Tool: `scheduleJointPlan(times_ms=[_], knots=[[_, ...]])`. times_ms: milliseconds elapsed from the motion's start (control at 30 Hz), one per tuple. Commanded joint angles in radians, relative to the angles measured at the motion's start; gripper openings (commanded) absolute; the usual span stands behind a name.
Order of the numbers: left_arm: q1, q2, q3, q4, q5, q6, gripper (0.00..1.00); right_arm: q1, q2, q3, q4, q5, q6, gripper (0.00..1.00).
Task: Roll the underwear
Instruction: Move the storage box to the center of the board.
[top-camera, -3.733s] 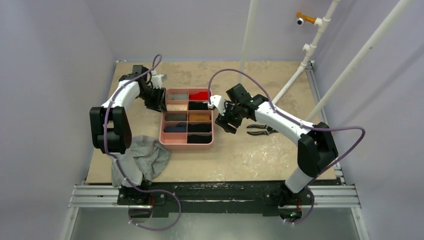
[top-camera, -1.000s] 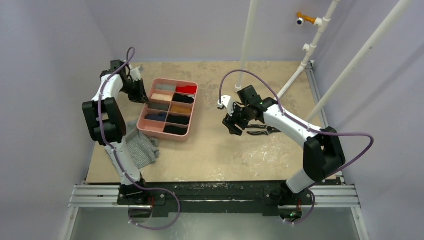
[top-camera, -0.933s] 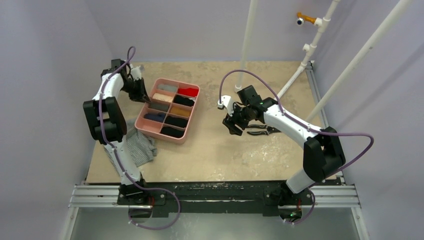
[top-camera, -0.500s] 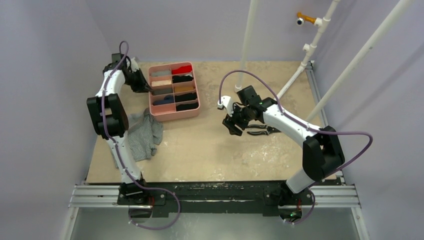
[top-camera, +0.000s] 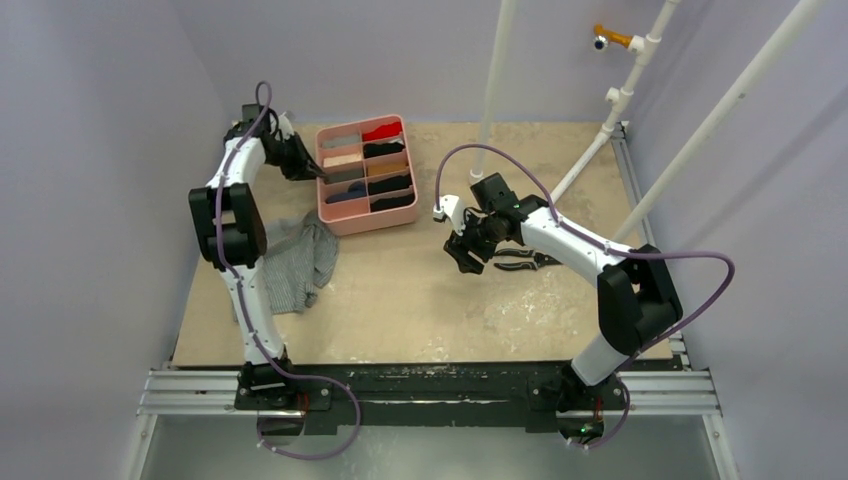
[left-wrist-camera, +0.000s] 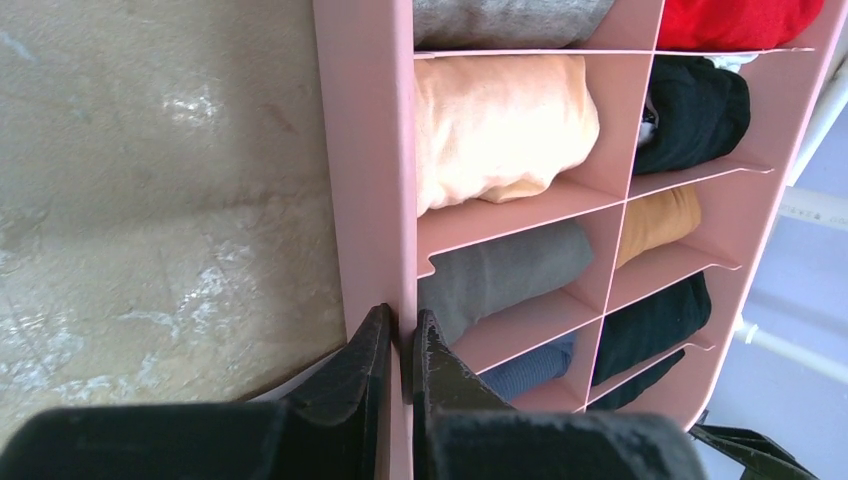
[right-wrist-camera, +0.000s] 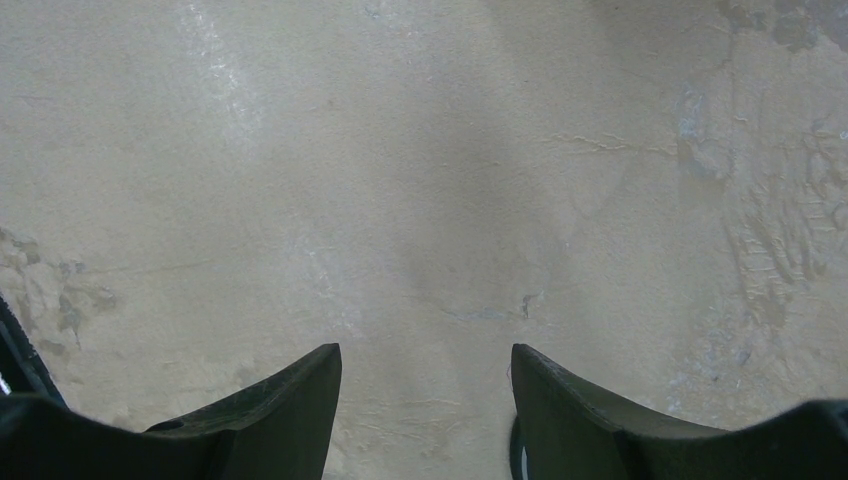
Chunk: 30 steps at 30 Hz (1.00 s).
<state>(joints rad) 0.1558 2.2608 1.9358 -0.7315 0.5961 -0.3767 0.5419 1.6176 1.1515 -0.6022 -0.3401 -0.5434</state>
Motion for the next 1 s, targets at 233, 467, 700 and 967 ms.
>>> scheduleJointPlan(times_ms=[233,467,700,967], knots=[[-0.065,-0.008,0.120,0.106,0.134,-0.077,0.09,-0.006,0.005,0.011,0.010,-0.015,-0.012,0.62],[-0.105,0.014,0.113,0.130,0.102,-0.106,0.08,-0.005,0.005,0.009,0.010,-0.015,-0.013,0.62],[-0.126,0.045,0.142,0.153,0.067,-0.118,0.26,-0.005,0.004,0.007,0.010,-0.013,-0.013,0.62],[-0.106,-0.028,0.113,0.130,0.045,-0.034,0.82,-0.005,-0.008,0.005,0.011,-0.012,-0.012,0.62]])
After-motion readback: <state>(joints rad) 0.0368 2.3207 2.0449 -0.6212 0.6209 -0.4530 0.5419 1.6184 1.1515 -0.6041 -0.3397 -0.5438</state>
